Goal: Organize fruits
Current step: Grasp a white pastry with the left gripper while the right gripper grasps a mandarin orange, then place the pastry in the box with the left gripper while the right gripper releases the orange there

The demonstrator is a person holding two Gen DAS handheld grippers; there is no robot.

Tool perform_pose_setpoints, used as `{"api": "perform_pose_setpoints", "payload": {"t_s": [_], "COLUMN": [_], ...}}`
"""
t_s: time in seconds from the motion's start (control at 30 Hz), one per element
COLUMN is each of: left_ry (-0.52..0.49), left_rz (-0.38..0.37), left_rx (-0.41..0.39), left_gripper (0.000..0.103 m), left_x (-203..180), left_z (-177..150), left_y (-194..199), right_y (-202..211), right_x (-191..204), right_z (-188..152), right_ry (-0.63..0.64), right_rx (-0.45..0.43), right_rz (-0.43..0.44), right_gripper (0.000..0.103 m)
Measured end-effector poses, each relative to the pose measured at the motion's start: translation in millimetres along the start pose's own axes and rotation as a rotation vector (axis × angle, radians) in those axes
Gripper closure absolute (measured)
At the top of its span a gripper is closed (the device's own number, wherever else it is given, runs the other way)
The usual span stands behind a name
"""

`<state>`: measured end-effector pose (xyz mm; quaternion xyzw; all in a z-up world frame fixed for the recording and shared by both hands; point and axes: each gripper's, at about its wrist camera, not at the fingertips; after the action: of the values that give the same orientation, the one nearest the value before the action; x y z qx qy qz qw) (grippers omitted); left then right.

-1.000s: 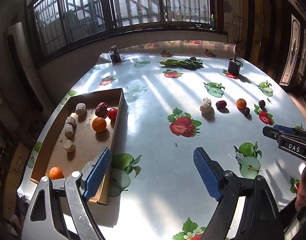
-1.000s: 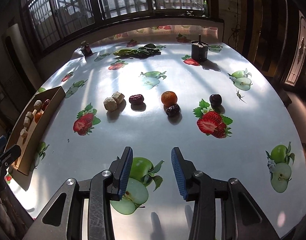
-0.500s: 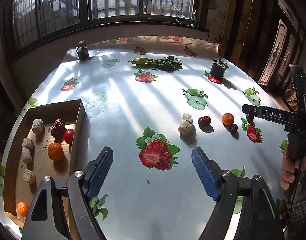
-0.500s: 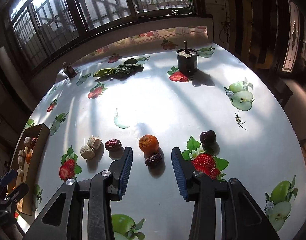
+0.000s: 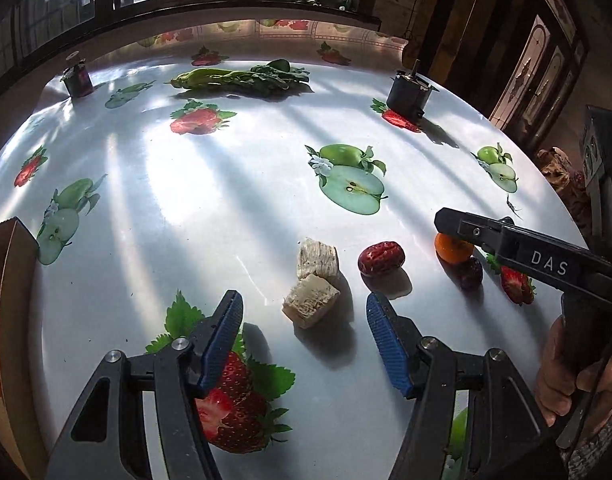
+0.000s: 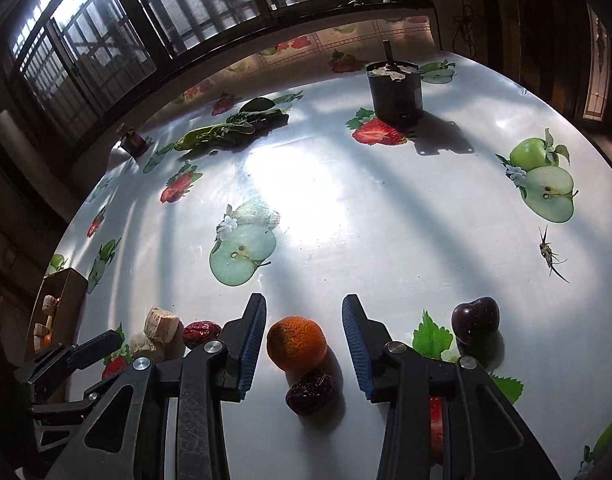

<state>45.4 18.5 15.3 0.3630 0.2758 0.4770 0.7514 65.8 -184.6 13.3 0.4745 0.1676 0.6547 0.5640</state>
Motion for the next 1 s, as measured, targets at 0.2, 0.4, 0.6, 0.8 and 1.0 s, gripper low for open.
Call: {"api": "perform_pose_setpoints", "payload": {"t_s": [0.2, 0.4, 0.6, 0.8, 1.0], "left_ry": [-0.027, -0.008, 0.007, 0.065, 0.183], "left_rz": [0.016, 0.006, 0.034, 0.07, 0.157], "left_rx": [-0.001, -0.011, -0.052, -0.109, -0.143], "left_gripper": [0.07, 0.076, 0.076, 0.076, 0.076], "left_x": [-7.1, -5.8, -0.7, 23.9, 77.7], "left_z": [0.1, -4.1, -14.6, -41.8, -85.3], "left_y": [-6.8, 1.9, 39.0, 97.7, 149.9], "right_y": [-7.8, -7.3, 0.3, 39.5, 69.3], "right_x": [10.6, 15.1, 19.7, 49.6, 118.9], "right_z": [-8.6, -12.6, -15.4, -25.8, -52.8], "right_ry": [0.073, 0.108, 0.107, 0.13, 0.242], "right_rx": [0.009, -0.005, -0.026, -0.066, -0.056], "right_rz": [-0.032, -0.063, -0.048, 0.027, 0.13], "right_gripper": [0.061, 0.071, 0.071, 0.071, 0.071]}}
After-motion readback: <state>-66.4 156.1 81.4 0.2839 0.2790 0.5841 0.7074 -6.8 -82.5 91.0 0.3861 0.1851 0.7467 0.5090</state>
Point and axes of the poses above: each gripper's, at about its wrist camera, not at the fingertips, and y roughly against the way its jaws point, x to its left, z to its top, and after that the axes turned 8 degrees about -y, right-handed
